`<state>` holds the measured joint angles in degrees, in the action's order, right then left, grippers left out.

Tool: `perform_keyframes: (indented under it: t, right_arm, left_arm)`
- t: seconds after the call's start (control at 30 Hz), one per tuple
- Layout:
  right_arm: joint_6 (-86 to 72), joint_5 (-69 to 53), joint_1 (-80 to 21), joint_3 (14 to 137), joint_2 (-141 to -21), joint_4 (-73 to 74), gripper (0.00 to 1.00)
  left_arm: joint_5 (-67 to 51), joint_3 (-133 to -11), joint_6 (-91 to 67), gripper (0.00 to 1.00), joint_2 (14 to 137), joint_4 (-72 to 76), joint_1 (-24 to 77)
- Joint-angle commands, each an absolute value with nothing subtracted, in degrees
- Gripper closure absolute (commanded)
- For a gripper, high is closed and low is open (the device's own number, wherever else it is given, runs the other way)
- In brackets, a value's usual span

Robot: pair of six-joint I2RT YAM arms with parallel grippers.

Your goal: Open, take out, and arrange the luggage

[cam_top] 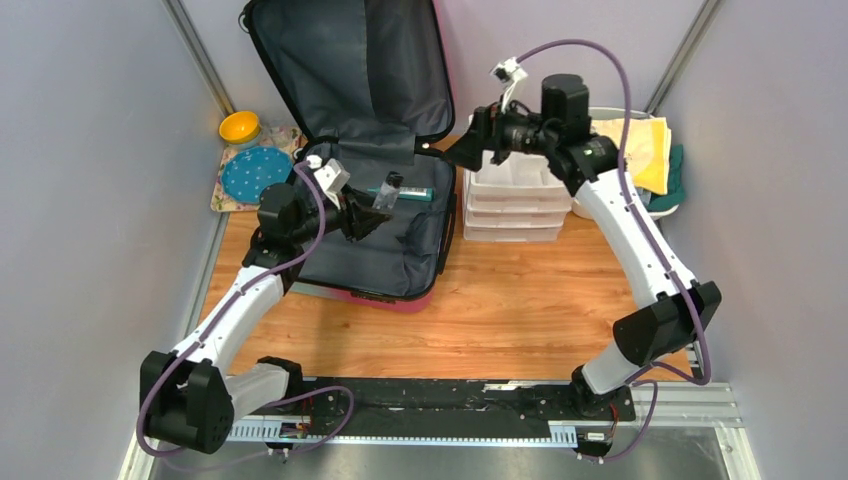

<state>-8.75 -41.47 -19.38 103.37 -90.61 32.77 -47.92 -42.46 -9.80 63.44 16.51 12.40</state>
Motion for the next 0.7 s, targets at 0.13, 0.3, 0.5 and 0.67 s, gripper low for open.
perform_keyframes:
  t: [0.13,0.3,0.5,0.67]
  right_arm:
    - [-26.0,-37.89,-26.27,98.52,-90.52,14.17,0.13]
    - [-29.7,-37.71,-28.74,99.14,-92.46,10.99,0.16]
    - [-30.85,-37.62,-31.29,98.97,-93.51,8.88,0.18]
    - [-31.2,-37.71,-33.22,98.26,-93.43,8.79,0.18]
  left_arm:
    - [-47.29,-49.66,-16.16,0.78,65.65,29.53,17.4]
    - [-46.23,-50.19,-16.61,0.78,66.09,31.29,18.54]
    - [-44.39,-49.92,-18.02,0.78,66.18,32.26,18.98]
    - [-42.98,-50.01,-18.1,0.78,66.36,32.26,19.07]
